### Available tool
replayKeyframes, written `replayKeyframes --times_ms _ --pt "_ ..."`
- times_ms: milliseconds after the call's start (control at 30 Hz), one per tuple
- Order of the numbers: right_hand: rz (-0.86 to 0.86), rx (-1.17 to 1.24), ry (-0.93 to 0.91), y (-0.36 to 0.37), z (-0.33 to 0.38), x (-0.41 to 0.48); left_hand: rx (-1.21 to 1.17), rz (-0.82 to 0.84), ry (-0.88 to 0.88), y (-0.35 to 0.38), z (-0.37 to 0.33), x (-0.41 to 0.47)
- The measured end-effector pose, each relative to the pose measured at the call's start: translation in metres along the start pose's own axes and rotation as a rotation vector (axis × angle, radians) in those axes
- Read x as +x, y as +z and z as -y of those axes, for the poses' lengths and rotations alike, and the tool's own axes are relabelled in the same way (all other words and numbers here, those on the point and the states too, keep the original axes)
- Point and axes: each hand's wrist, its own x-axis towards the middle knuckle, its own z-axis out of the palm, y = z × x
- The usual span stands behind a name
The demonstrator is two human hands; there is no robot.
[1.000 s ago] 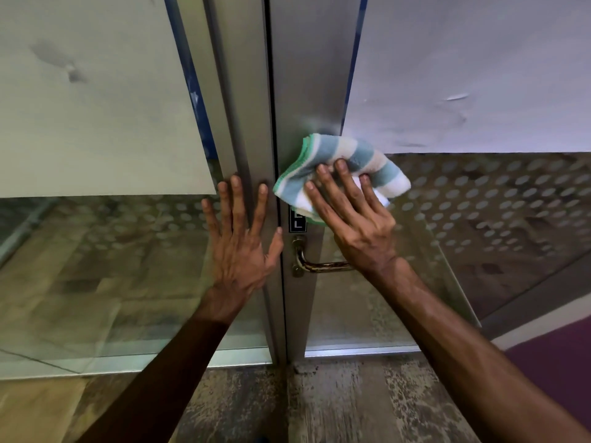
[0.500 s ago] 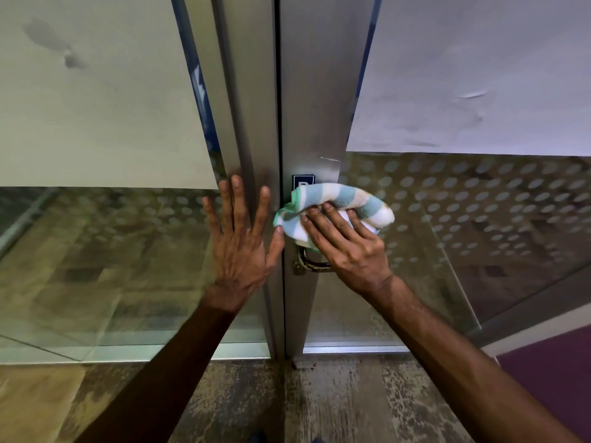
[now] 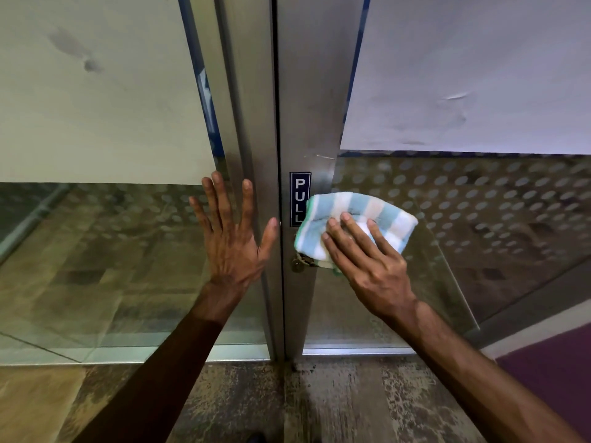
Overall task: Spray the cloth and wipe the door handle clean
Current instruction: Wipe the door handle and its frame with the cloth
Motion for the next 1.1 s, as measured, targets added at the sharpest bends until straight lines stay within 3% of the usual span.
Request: replayKeyframes --times_ms 500,900,1100 --pt "-0.231 -0.049 0.138 0.024 -0.008 0.073 0.003 -0.043 0.029 -0.003 0.0 0.014" --pt "-0.046 -0.08 -0.034 0.043 0.008 0.045 -0.013 -0.038 0.094 0.003 0.004 0.015" --pt "0.178 -0.056 -0.154 0.037 0.002 0.03 -0.037 -0.029 0.084 0.002 0.001 0.018"
